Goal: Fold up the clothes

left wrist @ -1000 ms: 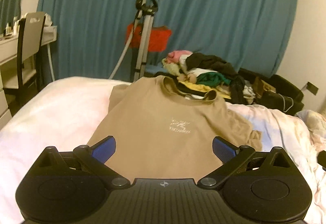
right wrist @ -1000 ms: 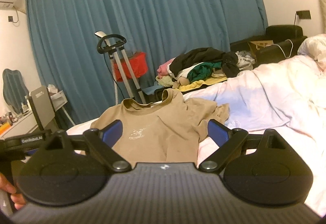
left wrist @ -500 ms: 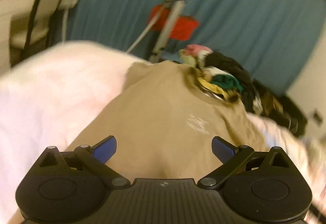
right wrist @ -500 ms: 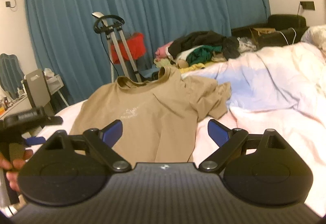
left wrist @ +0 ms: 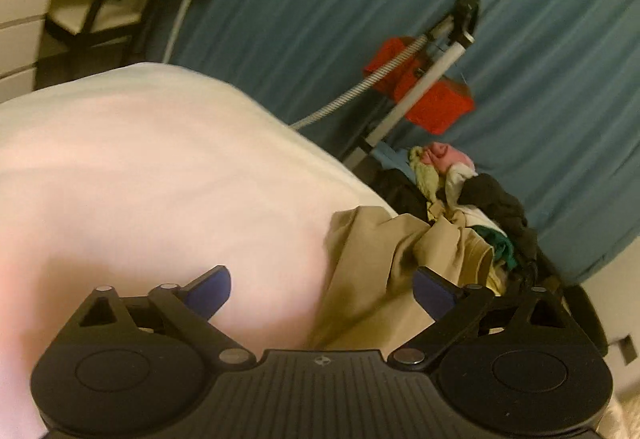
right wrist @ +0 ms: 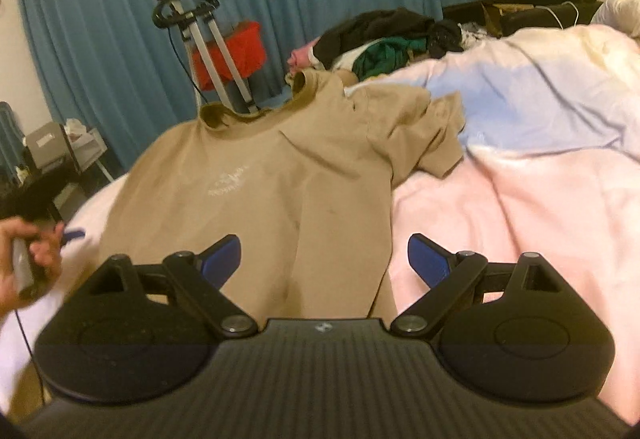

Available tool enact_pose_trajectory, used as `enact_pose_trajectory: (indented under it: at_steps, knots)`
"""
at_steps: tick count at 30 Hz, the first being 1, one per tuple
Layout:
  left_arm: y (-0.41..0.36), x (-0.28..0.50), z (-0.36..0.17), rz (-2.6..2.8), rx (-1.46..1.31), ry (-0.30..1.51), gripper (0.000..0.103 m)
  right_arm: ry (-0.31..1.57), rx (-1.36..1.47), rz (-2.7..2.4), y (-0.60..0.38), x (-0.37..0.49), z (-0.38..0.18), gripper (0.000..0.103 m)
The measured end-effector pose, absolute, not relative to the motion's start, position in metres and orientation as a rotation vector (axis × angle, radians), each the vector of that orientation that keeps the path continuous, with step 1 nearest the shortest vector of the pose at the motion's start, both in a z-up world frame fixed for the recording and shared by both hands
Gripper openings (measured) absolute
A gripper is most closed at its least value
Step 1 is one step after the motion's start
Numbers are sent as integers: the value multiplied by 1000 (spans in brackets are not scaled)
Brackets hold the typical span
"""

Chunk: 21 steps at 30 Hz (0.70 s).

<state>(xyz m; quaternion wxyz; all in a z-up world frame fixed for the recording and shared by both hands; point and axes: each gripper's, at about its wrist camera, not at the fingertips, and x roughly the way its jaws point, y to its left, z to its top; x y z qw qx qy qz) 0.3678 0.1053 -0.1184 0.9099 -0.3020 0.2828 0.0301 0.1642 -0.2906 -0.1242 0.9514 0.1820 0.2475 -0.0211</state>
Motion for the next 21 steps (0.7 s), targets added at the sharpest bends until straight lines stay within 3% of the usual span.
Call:
enact_pose_trajectory:
  at_steps: [7, 10, 11, 14, 21]
  knots:
    - [71, 431, -135, 62, -526, 623, 76, 552, 423, -76, -304, 195, -157, 92]
    - [42, 445, -129, 53, -375, 672, 32, 539, 417, -77, -305, 199, -156, 92]
    - [28, 446, -124, 56, -288, 670, 11, 532, 413, -76, -305, 198, -155, 92]
    - [-19, 438, -116, 22, -54, 660, 6, 519, 427, -83, -308, 195, -153, 92]
    - [-151, 380, -141, -246, 366, 629, 6, 481, 441, -115, -318, 187, -147, 92]
